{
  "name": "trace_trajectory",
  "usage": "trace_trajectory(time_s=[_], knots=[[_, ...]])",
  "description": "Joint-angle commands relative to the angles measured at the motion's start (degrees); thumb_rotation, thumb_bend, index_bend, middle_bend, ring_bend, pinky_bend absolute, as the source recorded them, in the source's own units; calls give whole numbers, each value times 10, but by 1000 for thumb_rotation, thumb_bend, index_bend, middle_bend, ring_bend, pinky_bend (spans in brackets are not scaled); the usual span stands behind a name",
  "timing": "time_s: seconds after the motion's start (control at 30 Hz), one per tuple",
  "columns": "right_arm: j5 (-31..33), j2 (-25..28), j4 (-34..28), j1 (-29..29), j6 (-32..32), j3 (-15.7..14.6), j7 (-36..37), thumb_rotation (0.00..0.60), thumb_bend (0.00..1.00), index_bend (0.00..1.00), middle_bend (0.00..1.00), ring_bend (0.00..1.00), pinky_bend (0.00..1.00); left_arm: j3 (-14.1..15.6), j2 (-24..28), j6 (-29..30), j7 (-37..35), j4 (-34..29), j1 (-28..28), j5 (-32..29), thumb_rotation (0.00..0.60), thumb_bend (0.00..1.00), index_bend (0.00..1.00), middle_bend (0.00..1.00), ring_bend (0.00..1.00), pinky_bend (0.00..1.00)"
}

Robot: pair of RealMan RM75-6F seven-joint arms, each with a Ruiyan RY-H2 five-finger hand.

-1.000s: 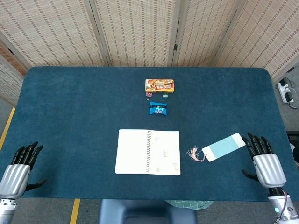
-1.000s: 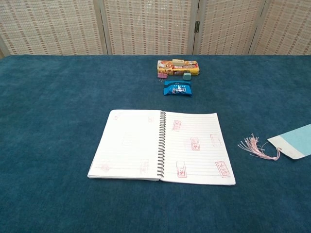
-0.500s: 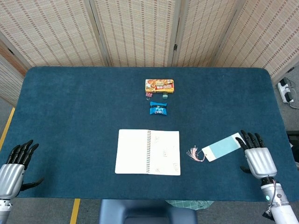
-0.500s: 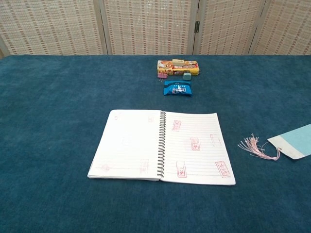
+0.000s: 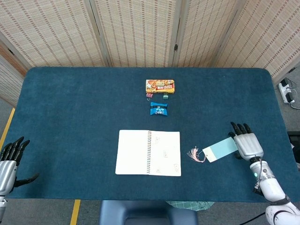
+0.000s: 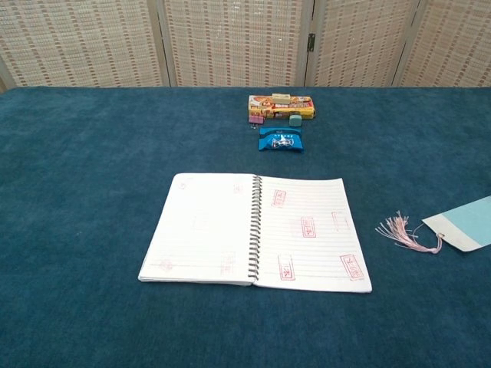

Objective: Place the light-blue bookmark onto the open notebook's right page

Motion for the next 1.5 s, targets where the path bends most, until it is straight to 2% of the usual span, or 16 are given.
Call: trace_trajectory(time_s=[0.03,0.27,0.5,1.03,1.5], knots=[[17,-15,15,11,-13,-1,-8,600,253,304,0,0,0,-4,-4,-12,23,-1,-4,-15,600,102,18,0,0,0],[19,-37,39,23,-21,-15,-10,600,258,302,0,0,0,-9,-6,-22,35,-4,-8,-30,600,101,17,0,0,0],[21,-49,56,30,-26,-24,-4,600,248,247,0,0,0,-9,-5,-27,38,-5,-9,-33,600,100,16,0,0,0],[19,-83,86,50,-41,-38,5,600,247,273,0,0,0,-7,-1,-27,37,-9,-6,-34,600,100,16,0,0,0],[7,-80,85,48,-27,-47,20,600,248,281,0,0,0,-6,1,-23,35,-9,-3,-29,600,101,18,0,0,0]])
